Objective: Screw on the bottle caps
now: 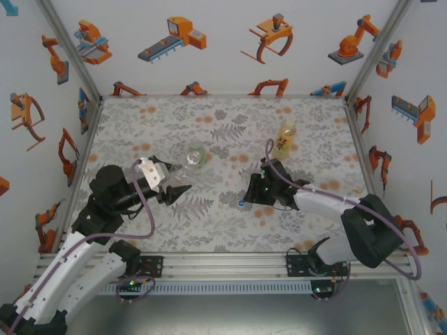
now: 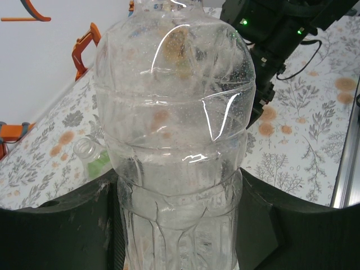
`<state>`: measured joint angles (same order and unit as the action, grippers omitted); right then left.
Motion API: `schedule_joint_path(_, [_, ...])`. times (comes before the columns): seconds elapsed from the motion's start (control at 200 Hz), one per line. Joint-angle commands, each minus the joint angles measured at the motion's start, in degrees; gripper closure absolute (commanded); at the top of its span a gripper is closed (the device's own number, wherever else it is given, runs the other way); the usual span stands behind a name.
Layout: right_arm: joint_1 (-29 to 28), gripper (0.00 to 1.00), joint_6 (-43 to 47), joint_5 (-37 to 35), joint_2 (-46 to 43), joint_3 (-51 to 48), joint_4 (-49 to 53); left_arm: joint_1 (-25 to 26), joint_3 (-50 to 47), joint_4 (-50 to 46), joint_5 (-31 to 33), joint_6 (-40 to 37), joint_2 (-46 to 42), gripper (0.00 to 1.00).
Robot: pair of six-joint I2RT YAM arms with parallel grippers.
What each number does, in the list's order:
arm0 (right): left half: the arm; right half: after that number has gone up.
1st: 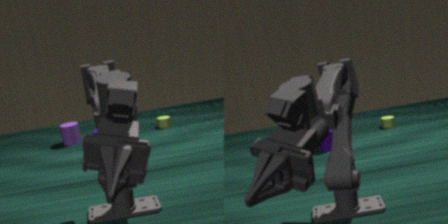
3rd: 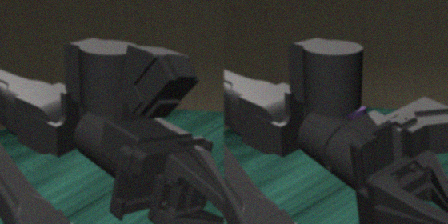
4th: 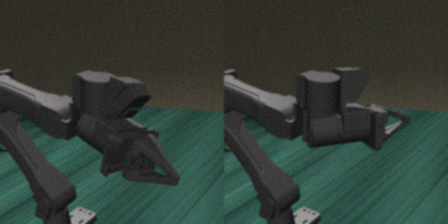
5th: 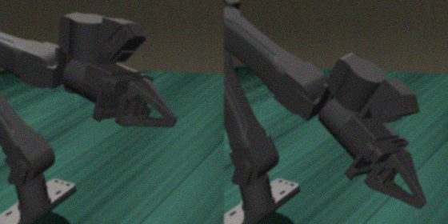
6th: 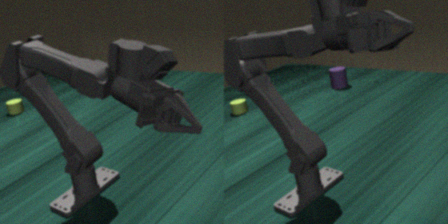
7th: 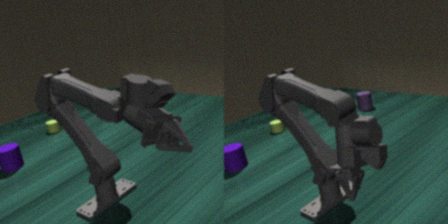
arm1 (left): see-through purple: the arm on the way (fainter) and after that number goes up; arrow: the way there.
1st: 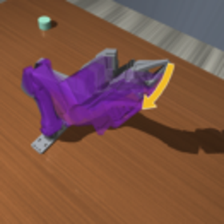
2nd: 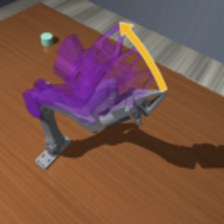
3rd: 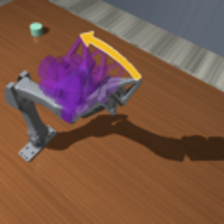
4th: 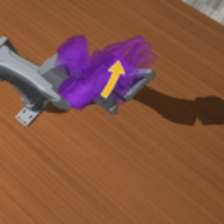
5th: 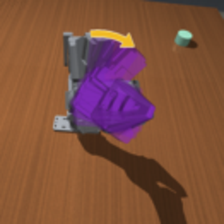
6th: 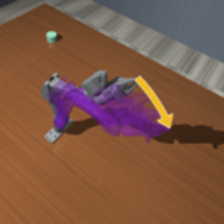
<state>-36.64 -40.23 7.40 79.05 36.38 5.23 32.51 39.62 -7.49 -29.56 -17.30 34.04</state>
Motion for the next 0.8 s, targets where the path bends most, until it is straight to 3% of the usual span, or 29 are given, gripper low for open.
schedule_joint_path(0.0, [-3.68,0.51,5.53,-9.02,-0.06,9.48,15.93,-0.44,0.13,0.13,-0.32,0.12,-0.02,1.0])
schedule_joint_path(0.15, [-8.29,0.51,5.09,-13.08,6.31,18.29,24.44,-0.58,0.23,-0.03,-0.5,0.16,-0.04,1.0])
schedule_joint_path(0.265, [-10.75,0.51,3.1,-15.62,9.96,21.21,25.44,-0.57,0.29,-0.26,-0.5,0.03,-0.12,1.0])
schedule_joint_path(0.796, [-11.29,0.55,2.62,-12.76,19.35,24.36,22.36,-0.55,0.39,-0.33,-0.94,0.16,0.0,1.0])
